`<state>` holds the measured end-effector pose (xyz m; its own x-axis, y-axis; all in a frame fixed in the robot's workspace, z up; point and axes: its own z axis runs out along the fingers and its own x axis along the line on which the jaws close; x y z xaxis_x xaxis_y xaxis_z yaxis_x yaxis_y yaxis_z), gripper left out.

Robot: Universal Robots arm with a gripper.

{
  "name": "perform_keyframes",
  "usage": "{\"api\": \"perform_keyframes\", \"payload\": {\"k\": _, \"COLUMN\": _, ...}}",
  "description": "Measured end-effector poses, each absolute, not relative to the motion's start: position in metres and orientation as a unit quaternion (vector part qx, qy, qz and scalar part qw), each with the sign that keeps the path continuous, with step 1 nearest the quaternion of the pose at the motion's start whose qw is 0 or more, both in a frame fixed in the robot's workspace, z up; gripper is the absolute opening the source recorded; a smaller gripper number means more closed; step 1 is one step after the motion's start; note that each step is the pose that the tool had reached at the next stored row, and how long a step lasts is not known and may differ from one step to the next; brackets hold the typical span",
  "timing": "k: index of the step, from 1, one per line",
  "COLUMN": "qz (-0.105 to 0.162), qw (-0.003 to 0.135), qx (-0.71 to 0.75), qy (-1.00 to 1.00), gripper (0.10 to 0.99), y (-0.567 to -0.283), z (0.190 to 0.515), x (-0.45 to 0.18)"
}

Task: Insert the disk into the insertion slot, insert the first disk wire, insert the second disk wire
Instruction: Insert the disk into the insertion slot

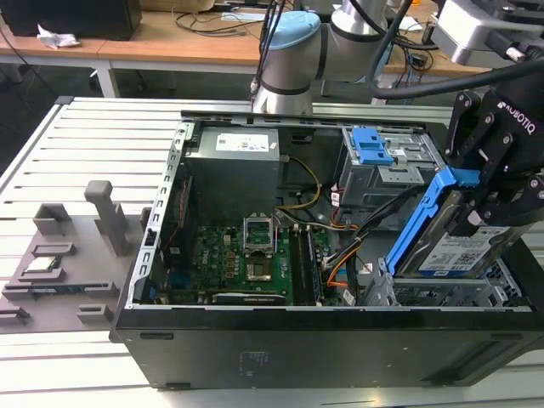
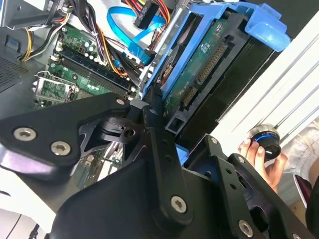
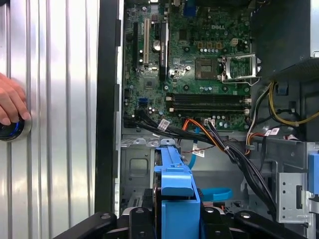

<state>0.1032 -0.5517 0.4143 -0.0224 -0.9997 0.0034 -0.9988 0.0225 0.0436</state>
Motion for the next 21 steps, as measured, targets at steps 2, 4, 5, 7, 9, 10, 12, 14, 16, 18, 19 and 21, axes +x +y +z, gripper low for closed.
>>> {"api": "perform_keyframes", "payload": {"k": 2, "qz": -0.014, "qw": 0.016, "qx": 0.699, "qy": -0.715, "gripper": 0.369, "y": -0.552, "z": 0.409, "x": 0.103}}
{"api": "perform_keyframes", "payload": {"k": 4, "qz": -0.014, "qw": 0.017, "qx": 0.699, "qy": -0.715, "gripper": 0.369, "y": -0.552, "z": 0.407, "x": 0.103}}
{"api": "perform_keyframes", "payload": {"k": 5, "qz": -0.014, "qw": 0.016, "qx": 0.699, "qy": -0.715, "gripper": 0.369, "y": -0.552, "z": 0.406, "x": 0.103}}
{"api": "perform_keyframes", "payload": {"k": 7, "qz": -0.014, "qw": 0.016, "qx": 0.699, "qy": -0.715, "gripper": 0.369, "y": -0.552, "z": 0.402, "x": 0.103}}
{"api": "perform_keyframes", "payload": {"k": 9, "qz": -0.014, "qw": 0.017, "qx": 0.699, "qy": -0.715, "gripper": 0.369, "y": -0.552, "z": 0.397, "x": 0.103}}
{"api": "perform_keyframes", "payload": {"k": 10, "qz": -0.014, "qw": 0.016, "qx": 0.699, "qy": -0.715, "gripper": 0.369, "y": -0.552, "z": 0.396, "x": 0.103}}
{"api": "perform_keyframes", "payload": {"k": 12, "qz": -0.014, "qw": 0.017, "qx": 0.699, "qy": -0.715, "gripper": 0.369, "y": -0.552, "z": 0.394, "x": 0.103}}
{"api": "perform_keyframes", "payload": {"k": 14, "qz": -0.014, "qw": 0.017, "qx": 0.699, "qy": -0.715, "gripper": 0.369, "y": -0.552, "z": 0.394, "x": 0.103}}
{"api": "perform_keyframes", "payload": {"k": 16, "qz": -0.014, "qw": 0.017, "qx": 0.699, "qy": -0.715, "gripper": 0.380, "y": -0.552, "z": 0.394, "x": 0.103}}
{"api": "perform_keyframes", "payload": {"k": 18, "qz": -0.014, "qw": 0.017, "qx": 0.699, "qy": -0.715, "gripper": 0.443, "y": -0.552, "z": 0.394, "x": 0.103}}
{"api": "perform_keyframes", "payload": {"k": 19, "qz": -0.014, "qw": 0.017, "qx": 0.699, "qy": -0.715, "gripper": 0.443, "y": -0.552, "z": 0.394, "x": 0.103}}
{"api": "perform_keyframes", "payload": {"k": 21, "qz": -0.014, "qw": 0.017, "qx": 0.699, "qy": -0.715, "gripper": 0.443, "y": -0.552, "z": 0.394, "x": 0.103}}
